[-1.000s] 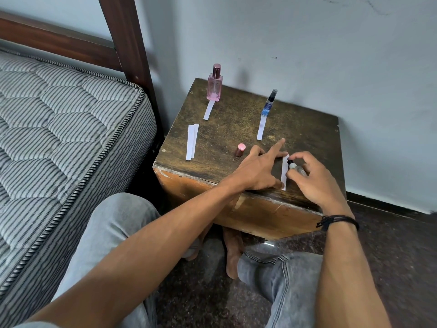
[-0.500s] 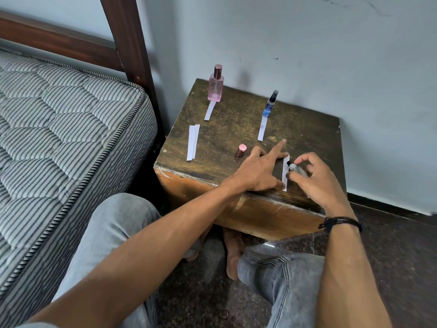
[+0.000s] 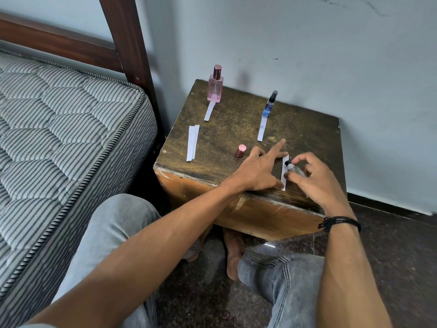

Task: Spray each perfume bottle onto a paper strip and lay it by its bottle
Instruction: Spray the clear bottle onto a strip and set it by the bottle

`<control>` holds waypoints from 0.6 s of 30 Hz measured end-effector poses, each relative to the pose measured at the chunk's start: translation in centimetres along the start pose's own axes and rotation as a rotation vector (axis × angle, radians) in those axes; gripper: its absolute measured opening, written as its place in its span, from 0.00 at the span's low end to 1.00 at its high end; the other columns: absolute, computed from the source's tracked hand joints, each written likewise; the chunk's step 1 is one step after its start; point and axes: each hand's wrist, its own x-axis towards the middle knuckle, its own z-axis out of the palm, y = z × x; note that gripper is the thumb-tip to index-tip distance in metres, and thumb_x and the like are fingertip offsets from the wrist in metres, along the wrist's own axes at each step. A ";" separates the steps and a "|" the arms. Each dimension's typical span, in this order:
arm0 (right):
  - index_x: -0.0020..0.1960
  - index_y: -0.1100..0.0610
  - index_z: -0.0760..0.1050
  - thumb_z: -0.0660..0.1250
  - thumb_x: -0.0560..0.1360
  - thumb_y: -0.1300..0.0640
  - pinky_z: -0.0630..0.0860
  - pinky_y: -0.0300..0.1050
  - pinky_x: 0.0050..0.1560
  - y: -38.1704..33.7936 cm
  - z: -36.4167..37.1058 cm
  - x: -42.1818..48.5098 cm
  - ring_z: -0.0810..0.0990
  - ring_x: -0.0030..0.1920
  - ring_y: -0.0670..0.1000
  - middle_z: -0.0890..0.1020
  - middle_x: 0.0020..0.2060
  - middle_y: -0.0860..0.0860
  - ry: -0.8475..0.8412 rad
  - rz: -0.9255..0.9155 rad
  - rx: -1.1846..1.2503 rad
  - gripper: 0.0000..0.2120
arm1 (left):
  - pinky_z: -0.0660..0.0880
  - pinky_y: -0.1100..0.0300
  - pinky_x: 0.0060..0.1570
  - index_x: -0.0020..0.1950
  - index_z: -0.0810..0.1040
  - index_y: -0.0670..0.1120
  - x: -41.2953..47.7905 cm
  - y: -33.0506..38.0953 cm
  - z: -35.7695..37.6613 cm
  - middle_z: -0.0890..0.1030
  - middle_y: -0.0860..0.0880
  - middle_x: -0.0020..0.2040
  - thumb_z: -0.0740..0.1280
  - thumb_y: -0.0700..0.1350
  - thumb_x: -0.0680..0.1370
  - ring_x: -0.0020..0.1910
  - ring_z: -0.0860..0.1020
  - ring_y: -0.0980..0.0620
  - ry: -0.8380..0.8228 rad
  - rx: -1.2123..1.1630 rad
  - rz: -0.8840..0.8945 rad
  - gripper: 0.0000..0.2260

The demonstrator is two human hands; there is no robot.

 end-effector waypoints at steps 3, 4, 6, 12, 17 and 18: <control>0.54 0.36 0.74 0.74 0.74 0.45 0.71 0.47 0.43 0.1 0.0 0.1 0.80 0.57 0.57 0.83 0.50 0.56 -0.004 0.005 0.007 0.12 | 0.66 0.57 0.63 0.81 0.44 0.57 -0.1 0.1 0.0 0.69 0.65 0.73 0.77 0.49 0.67 0.58 0.59 0.56 -0.005 -0.001 -0.002 0.54; 0.53 0.36 0.74 0.75 0.74 0.46 0.69 0.46 0.42 0.1 0.0 0.2 0.79 0.59 0.56 0.82 0.53 0.53 0.000 0.007 0.012 0.12 | 0.65 0.58 0.63 0.81 0.44 0.58 -0.1 0.2 -0.1 0.69 0.65 0.73 0.77 0.49 0.67 0.58 0.59 0.57 -0.007 -0.002 -0.005 0.54; 0.53 0.35 0.75 0.75 0.74 0.46 0.68 0.44 0.41 0.1 0.0 0.2 0.79 0.59 0.54 0.80 0.52 0.47 0.006 0.008 0.020 0.12 | 0.65 0.58 0.63 0.81 0.44 0.58 -0.2 0.2 -0.1 0.69 0.65 0.73 0.77 0.49 0.67 0.58 0.59 0.57 -0.011 -0.004 -0.009 0.54; 0.54 0.36 0.74 0.74 0.74 0.44 0.75 0.54 0.53 0.3 -0.1 0.3 0.81 0.57 0.55 0.83 0.49 0.50 0.008 0.022 0.061 0.12 | 0.66 0.56 0.64 0.81 0.44 0.58 -0.3 0.2 -0.2 0.69 0.65 0.73 0.77 0.49 0.67 0.58 0.59 0.57 0.000 -0.018 0.000 0.53; 0.54 0.35 0.73 0.74 0.74 0.43 0.75 0.51 0.50 0.3 -0.2 0.3 0.81 0.55 0.53 0.83 0.53 0.49 0.029 0.026 0.097 0.12 | 0.65 0.53 0.65 0.81 0.49 0.57 -0.6 0.8 -0.7 0.71 0.62 0.73 0.76 0.46 0.70 0.61 0.61 0.53 0.024 -0.112 0.006 0.48; 0.53 0.35 0.73 0.74 0.74 0.43 0.75 0.49 0.48 0.3 -0.3 0.3 0.81 0.52 0.51 0.83 0.53 0.47 0.050 0.028 0.118 0.12 | 0.65 0.52 0.66 0.81 0.52 0.56 -0.7 1.1 -1.0 0.72 0.60 0.72 0.75 0.45 0.71 0.62 0.62 0.51 0.049 -0.135 0.002 0.45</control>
